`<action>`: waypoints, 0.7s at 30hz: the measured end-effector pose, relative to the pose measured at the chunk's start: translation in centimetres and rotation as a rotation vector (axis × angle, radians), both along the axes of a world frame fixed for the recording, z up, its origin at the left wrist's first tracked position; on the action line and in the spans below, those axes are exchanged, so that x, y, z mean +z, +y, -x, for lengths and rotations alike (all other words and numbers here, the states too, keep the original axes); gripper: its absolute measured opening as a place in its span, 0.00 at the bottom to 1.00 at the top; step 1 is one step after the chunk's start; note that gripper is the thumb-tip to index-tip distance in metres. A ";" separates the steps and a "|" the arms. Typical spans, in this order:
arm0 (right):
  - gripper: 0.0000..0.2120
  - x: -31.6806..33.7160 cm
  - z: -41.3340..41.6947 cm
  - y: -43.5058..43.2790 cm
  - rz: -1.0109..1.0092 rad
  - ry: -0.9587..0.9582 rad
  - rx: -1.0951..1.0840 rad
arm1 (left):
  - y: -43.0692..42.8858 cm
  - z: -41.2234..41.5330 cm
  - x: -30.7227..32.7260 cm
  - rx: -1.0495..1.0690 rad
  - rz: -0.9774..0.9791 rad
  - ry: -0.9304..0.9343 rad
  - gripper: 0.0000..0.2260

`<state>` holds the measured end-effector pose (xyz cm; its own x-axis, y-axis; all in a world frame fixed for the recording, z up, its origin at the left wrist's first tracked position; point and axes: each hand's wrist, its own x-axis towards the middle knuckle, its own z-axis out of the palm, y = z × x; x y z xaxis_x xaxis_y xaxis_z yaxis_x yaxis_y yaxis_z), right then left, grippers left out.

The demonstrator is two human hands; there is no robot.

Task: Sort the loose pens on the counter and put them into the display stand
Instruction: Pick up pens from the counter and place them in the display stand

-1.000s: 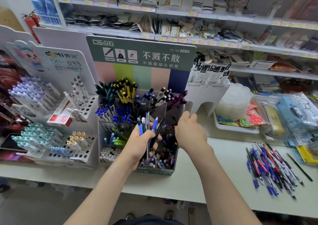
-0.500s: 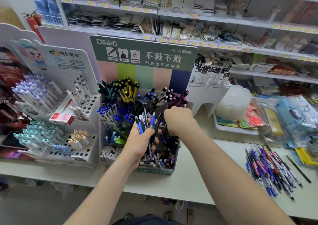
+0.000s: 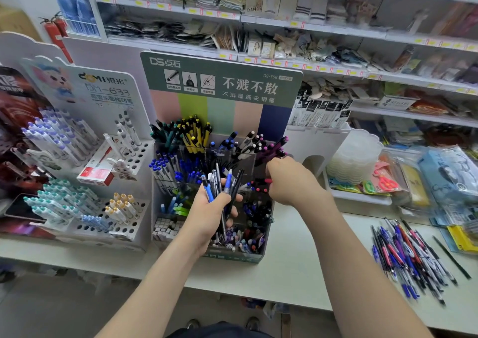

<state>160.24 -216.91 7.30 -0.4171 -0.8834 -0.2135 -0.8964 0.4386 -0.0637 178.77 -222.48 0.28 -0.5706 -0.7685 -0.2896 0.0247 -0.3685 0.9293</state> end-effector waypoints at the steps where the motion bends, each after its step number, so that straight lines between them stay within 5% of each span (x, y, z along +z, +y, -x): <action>1: 0.12 -0.1 -0.2 0.1 0.035 0.007 -0.015 | 0.0 0.1 0.0 -0.002 0.000 -0.001 0.10; 4: 0.20 -0.4 -0.7 0.1 0.129 0.015 -0.046 | 0.0 0.3 0.0 -0.003 -0.006 0.001 0.10; 8: 0.05 -2.3 -0.7 -0.4 0.163 -0.096 -0.020 | -0.1 0.5 -0.1 -0.007 -0.006 0.016 0.10; 12: 0.07 -3.8 -1.8 0.3 0.576 -0.153 -0.109 | -0.2 0.4 0.2 -0.044 0.013 0.034 0.11; 14: 0.11 -3.2 -3.6 0.9 0.766 -0.324 -0.182 | -0.2 0.2 0.2 -0.063 0.004 0.050 0.11; 18: 0.17 -3.8 -6.1 1.4 0.660 -0.795 -0.301 | 0.0 -0.8 0.7 -0.154 0.035 0.102 0.11; 21: 0.18 -4.3 -6.9 1.2 0.827 -0.838 -0.395 | -0.1 -1.6 0.9 -0.159 0.010 0.106 0.12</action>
<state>167.11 -215.69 3.03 -0.6885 -0.7250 0.0186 -0.2617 0.2244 -0.9387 180.36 -222.55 1.20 -0.7120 -0.6686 -0.2143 0.0649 -0.3667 0.9281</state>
